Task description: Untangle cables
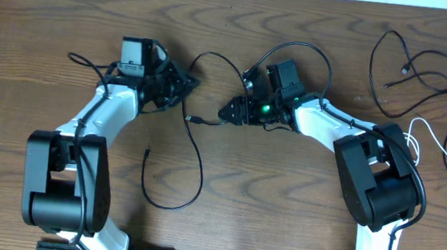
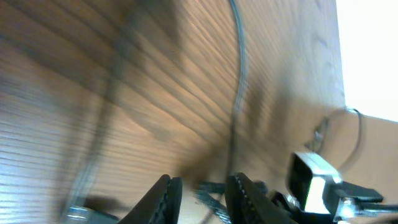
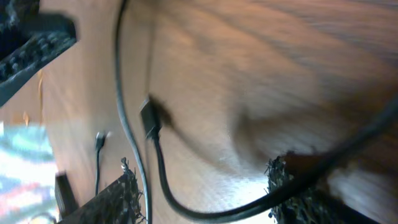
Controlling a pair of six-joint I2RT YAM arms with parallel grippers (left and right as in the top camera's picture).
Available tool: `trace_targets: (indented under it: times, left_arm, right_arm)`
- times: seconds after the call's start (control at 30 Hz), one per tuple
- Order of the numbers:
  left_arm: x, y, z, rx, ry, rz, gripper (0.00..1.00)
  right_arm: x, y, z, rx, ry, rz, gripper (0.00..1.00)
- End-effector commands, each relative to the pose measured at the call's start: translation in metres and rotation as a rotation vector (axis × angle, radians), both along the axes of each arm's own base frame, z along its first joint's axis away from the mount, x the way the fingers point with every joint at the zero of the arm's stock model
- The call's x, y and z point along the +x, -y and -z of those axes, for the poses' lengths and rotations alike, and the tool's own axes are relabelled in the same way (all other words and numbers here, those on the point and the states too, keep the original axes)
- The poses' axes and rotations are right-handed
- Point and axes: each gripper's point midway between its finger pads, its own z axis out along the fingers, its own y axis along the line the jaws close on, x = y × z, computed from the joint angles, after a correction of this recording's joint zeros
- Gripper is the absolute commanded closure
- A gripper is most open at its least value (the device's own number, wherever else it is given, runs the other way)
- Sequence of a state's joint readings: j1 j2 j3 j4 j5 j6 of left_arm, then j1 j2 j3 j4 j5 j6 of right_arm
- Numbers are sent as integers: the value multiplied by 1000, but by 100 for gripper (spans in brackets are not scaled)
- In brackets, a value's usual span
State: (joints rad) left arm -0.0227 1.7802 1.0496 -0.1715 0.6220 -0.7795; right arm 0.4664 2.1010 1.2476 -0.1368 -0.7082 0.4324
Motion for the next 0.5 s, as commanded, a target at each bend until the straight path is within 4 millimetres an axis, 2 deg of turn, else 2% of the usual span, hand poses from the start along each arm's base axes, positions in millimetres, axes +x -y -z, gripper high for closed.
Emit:
trace_targets:
  times: [0.0,0.07,0.2,0.37,0.47]
  left_arm:
    - [5,-36,9,225,22,-41,63]
    - [1,-40,17,275,7,-24,58]
    - [-9,-31,33,302,-3,57,38]
    - [-10,-26,36,340,30,135,36]
    - [-12,-23,45,357,10,143,36]
  right_arm:
    - [10,15,16,-61,-71,135,34]
    - [12,17,16,-64,-70,143,32]
    - [18,27,23,-107,-142,270,27]
    - [21,28,24,-103,-177,327,28]
    - [25,33,28,-135,-163,353,29]
